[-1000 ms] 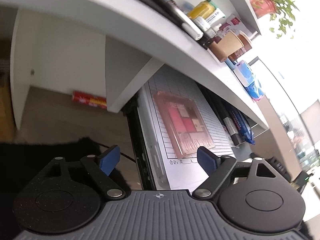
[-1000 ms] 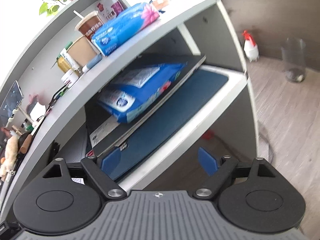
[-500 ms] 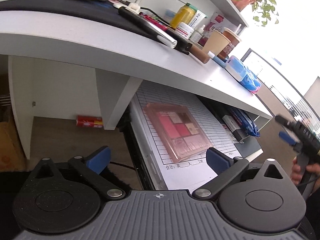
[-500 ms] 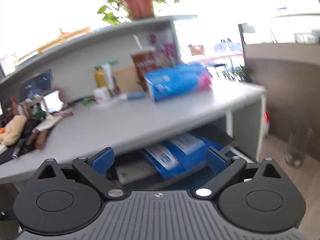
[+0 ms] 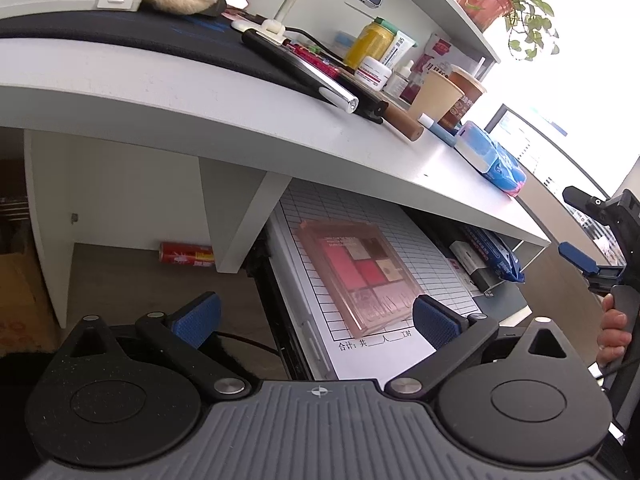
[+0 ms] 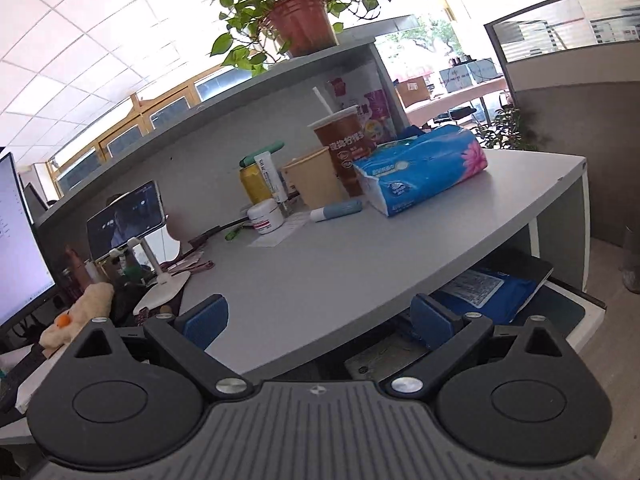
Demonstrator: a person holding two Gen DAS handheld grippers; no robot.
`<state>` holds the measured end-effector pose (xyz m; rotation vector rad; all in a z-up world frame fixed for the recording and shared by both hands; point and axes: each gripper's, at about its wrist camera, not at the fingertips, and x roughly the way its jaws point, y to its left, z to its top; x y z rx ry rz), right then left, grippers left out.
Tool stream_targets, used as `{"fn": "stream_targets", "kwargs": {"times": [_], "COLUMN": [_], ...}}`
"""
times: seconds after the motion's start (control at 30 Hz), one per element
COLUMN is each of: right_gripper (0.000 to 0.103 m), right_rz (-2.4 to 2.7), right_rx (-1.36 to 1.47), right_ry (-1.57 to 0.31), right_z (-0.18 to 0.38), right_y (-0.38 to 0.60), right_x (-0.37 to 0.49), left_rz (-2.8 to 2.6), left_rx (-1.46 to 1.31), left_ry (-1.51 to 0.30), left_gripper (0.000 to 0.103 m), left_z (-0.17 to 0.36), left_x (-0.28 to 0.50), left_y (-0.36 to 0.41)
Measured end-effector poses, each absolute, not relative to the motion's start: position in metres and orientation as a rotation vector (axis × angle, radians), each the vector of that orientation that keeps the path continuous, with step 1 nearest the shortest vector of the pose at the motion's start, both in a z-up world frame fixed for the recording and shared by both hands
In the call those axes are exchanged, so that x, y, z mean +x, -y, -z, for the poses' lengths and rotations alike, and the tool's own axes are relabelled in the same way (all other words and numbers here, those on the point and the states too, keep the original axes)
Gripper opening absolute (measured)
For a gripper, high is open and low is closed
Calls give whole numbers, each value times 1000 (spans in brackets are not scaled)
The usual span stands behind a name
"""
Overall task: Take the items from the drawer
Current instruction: 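Raise the right tool and move it over the pink eyeshadow palette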
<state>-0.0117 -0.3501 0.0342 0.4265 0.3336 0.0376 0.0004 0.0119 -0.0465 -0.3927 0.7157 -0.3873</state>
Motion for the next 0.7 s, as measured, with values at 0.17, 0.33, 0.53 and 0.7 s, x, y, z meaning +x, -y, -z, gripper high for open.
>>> {"fn": "stream_targets", "kwargs": {"times": [0.17, 0.33, 0.53, 0.7], "right_gripper": [98, 98, 98, 98], "right_rz": [-99, -147, -191, -237], "right_rx": [371, 338, 271, 245], "right_ry": [-361, -396, -438, -488], "right_z": [-35, -30, -24, -19], "right_y": [327, 310, 291, 281], "right_x": [-10, -8, -5, 1], "left_rz": [384, 378, 358, 354], "left_rx": [-390, -385, -325, -264], "left_ry": [-714, -706, -675, -643], "left_gripper": [102, 103, 102, 103], "left_z": [46, 45, 42, 40], "left_x": [0, 0, -4, -8], "left_y": [-12, -14, -12, -8]}}
